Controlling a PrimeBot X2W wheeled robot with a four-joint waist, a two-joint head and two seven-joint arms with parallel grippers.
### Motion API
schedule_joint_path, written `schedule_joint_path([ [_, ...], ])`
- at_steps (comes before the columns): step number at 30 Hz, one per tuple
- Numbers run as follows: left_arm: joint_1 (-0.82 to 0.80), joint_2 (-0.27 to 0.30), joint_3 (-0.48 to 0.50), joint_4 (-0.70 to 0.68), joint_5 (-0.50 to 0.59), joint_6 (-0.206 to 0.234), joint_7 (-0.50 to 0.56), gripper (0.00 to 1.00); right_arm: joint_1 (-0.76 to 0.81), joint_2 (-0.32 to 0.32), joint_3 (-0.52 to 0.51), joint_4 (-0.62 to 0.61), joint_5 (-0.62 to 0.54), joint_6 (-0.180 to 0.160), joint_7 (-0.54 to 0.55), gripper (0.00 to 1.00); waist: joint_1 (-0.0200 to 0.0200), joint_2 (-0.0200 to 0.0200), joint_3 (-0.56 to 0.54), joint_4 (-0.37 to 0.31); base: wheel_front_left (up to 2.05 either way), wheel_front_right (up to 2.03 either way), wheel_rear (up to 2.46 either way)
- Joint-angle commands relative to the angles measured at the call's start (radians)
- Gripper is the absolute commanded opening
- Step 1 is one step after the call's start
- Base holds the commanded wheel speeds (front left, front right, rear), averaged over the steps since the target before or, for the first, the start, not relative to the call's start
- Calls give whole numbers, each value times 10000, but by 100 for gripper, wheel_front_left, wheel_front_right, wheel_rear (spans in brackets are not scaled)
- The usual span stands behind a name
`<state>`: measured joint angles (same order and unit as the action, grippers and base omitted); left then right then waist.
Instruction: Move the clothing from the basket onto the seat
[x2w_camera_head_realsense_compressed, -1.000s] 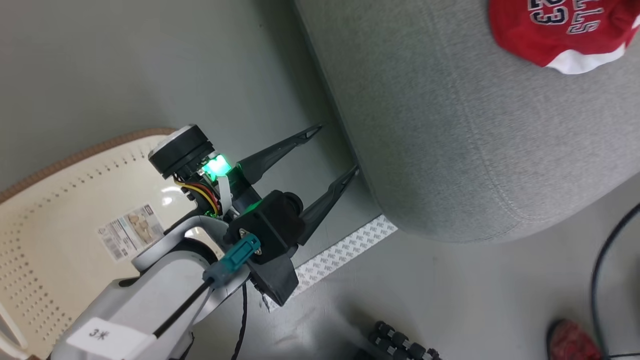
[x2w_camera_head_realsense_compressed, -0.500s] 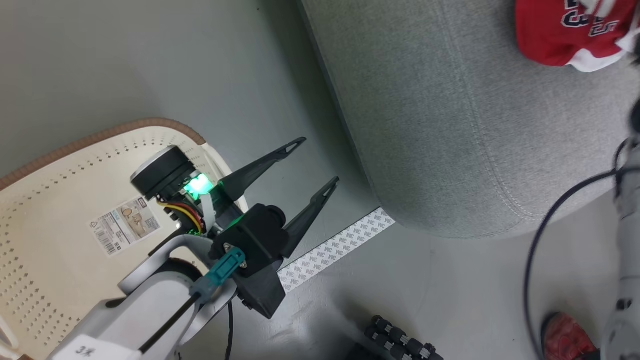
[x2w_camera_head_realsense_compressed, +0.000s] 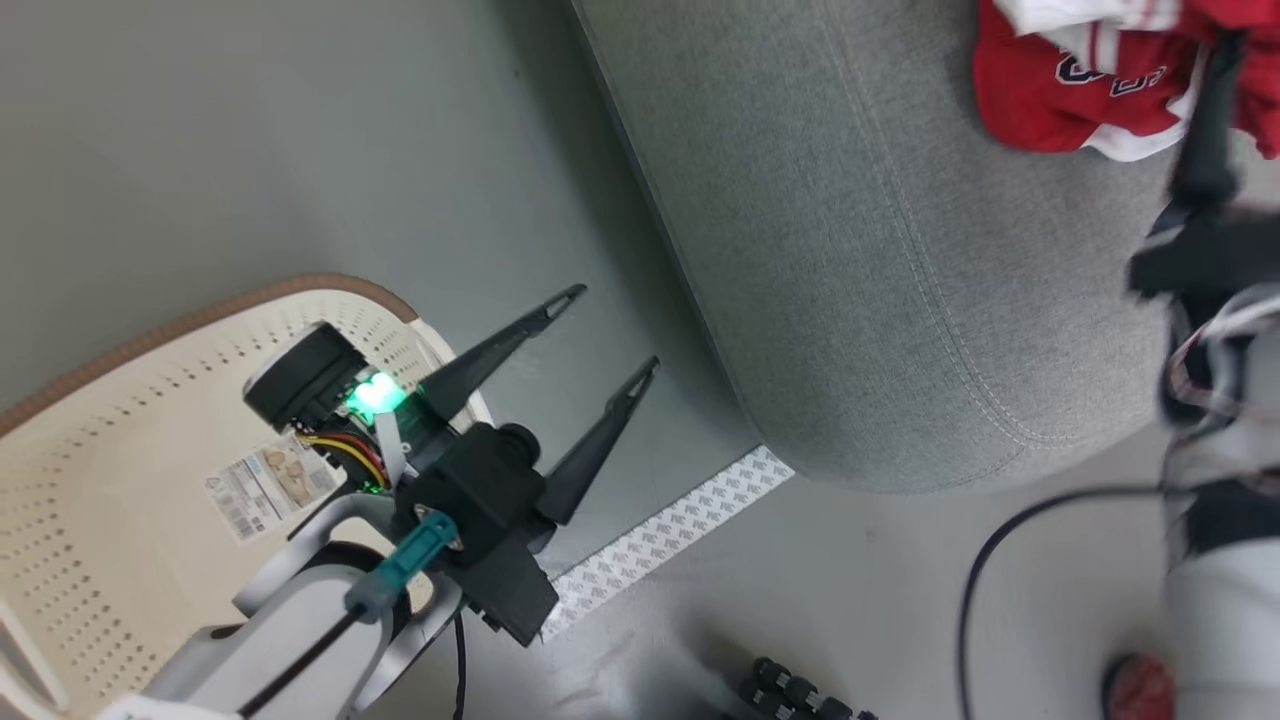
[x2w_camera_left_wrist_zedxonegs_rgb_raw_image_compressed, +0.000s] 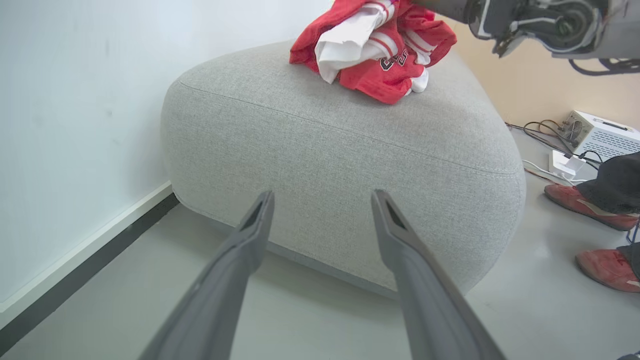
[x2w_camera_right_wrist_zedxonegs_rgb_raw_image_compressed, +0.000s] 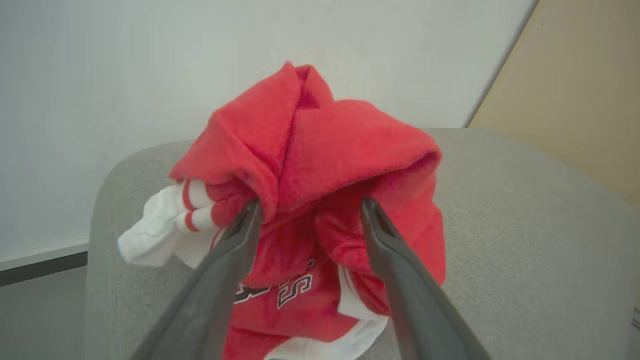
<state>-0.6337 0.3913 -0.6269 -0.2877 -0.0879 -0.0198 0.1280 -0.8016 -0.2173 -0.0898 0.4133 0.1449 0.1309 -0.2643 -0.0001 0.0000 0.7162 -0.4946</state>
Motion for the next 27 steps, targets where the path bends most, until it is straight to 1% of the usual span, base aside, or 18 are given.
schedule_joint_path([
  [1,268,-8,81,102,-149,123,-190,100,621,301,-50,-325,-278,-3,-6,100,1,0,-337,122,0,0,0],
  [6,456,-29,192,256,-278,302,-516,100,1609,741,167,-821,-642,-5,-6,100,1,0,-729,192,0,0,0],
  [10,764,-110,317,493,-463,542,-907,100,2325,998,755,-1209,-694,-5,-6,100,1,0,-1186,319,0,0,0],
  [13,955,-231,465,721,-658,734,-1265,100,2670,1071,1238,-1555,-590,-3,-8,100,1,0,-1585,524,0,0,0],
  [18,1430,-416,714,1202,-972,1092,-1963,100,3035,1173,1797,-2146,-381,-3,-8,100,1,0,-2336,1091,0,0,0],
  [23,2017,-600,1098,1805,-1412,1496,-2740,100,3297,1284,2310,-2591,-304,-3,-6,100,1,0,-3110,1824,0,0,0],
  [27,2574,-785,1630,2226,-1825,1977,-3315,100,3542,1186,2922,-2771,-275,-5,-6,100,1,0,-3703,2383,0,0,0],
])
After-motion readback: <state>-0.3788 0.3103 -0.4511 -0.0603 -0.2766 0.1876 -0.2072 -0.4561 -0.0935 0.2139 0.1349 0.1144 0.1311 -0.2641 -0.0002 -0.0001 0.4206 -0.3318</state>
